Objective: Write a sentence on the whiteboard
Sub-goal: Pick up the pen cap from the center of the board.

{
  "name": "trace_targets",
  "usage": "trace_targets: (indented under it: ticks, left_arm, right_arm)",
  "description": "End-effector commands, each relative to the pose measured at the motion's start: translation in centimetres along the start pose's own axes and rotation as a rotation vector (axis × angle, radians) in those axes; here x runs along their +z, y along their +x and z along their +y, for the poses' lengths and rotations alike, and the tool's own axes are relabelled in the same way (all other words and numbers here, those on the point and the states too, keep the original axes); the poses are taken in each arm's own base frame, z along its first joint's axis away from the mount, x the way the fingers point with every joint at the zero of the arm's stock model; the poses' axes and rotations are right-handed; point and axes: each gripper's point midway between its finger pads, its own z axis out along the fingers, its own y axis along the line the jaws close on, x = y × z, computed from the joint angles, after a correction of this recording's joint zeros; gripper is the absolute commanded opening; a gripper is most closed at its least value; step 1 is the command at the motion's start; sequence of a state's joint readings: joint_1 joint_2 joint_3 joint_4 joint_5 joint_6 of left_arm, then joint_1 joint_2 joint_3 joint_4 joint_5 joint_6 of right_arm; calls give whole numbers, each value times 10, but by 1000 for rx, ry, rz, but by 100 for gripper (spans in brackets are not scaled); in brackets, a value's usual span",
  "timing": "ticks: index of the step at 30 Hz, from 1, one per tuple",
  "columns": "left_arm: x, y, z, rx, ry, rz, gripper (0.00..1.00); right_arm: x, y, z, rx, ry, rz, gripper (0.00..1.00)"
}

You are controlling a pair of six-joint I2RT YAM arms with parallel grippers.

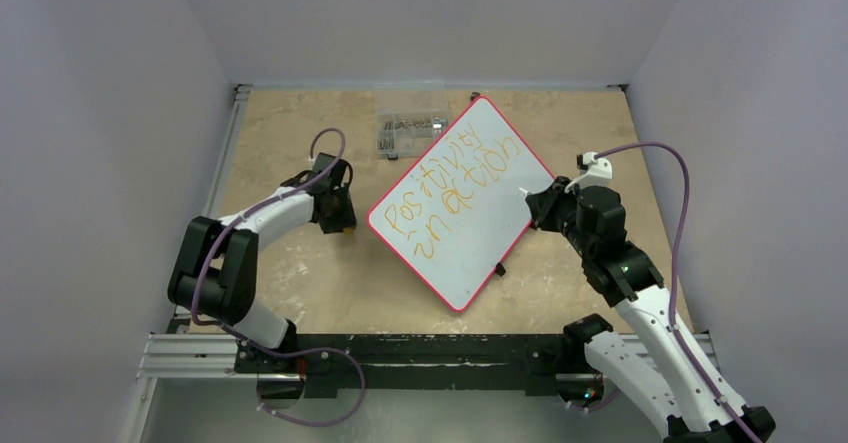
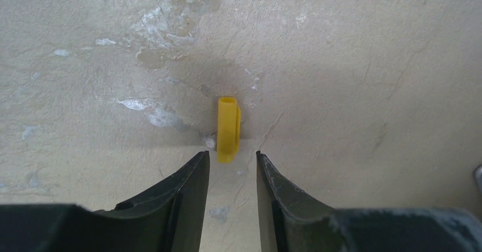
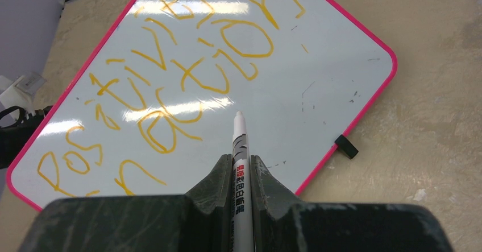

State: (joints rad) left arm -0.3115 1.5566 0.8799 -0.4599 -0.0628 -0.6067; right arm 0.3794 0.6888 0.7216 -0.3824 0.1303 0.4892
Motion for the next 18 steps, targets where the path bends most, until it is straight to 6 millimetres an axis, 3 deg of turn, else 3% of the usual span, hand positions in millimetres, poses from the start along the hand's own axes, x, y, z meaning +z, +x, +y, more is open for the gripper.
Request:
trace_targets:
  ticks: [1, 10, 14, 18]
  left_arm:
    - [-13, -14, -2, -15, -4, -67, 37]
    - [-4, -18, -8, -47, -5, -37, 36]
    - [8, -8, -18, -57, 34, 29, 35]
    - [18, -1, -15, -59, 28, 44, 33]
  right_arm:
    - [-6, -20, 12, -1, -39, -49, 0]
    - [-11, -23, 11, -4, -33, -56, 0]
    - [-11, -23, 12, -5, -34, -52, 0]
    - [-10, -22, 11, -5, -34, -52, 0]
